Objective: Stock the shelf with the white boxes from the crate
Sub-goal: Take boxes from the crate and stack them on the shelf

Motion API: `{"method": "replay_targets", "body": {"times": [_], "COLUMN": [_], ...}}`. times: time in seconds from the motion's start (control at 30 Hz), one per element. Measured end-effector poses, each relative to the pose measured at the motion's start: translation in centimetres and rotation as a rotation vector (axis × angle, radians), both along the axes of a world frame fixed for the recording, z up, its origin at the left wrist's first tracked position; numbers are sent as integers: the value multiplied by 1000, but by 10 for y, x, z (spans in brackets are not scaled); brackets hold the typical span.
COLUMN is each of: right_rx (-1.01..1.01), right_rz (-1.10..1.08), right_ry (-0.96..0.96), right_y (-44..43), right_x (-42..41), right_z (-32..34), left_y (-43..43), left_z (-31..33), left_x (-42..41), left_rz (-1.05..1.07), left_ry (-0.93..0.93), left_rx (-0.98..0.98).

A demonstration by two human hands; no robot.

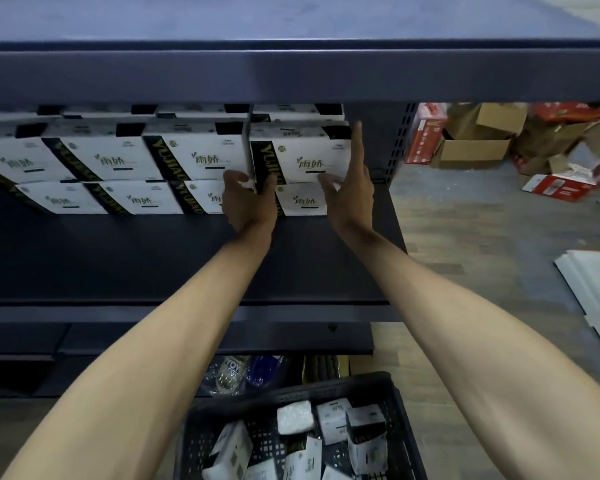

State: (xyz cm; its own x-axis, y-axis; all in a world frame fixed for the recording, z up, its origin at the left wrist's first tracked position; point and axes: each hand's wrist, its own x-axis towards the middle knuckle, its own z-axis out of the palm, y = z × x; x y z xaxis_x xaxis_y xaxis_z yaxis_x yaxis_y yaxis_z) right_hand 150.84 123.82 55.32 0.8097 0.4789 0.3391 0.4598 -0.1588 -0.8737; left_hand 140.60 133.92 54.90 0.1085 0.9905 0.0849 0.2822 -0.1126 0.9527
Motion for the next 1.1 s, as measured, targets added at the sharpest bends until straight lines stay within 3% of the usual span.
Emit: {"method": "replay_targets", "body": {"times": [0.1, 0.33, 0.67, 0.87, 0.93, 1.1], "right_rx": [54, 60, -30, -184, -230, -394], "right_rz": [-37, -82, -121, -42, -3, 109], "right_ry": [127, 179, 205, 161, 112, -138], "right_y": [6, 21, 23, -9, -19, -38], "right_x": [-2, 3, 0, -12, -17, -35], "right_z": [-4, -8, -2, 3, 7, 24], "left_y": [3, 11, 18, 0, -15, -45], "left_z": [-4, -3, 1, 10, 15, 26], "left_x": [7, 24, 25, 11, 0, -39], "left_rz": [2, 31, 30, -107, -133, -411], "left_ry": [-139, -341, -146, -128, -65, 548], "left_rx": [-216, -314, -309, -347, -285, 377]}}
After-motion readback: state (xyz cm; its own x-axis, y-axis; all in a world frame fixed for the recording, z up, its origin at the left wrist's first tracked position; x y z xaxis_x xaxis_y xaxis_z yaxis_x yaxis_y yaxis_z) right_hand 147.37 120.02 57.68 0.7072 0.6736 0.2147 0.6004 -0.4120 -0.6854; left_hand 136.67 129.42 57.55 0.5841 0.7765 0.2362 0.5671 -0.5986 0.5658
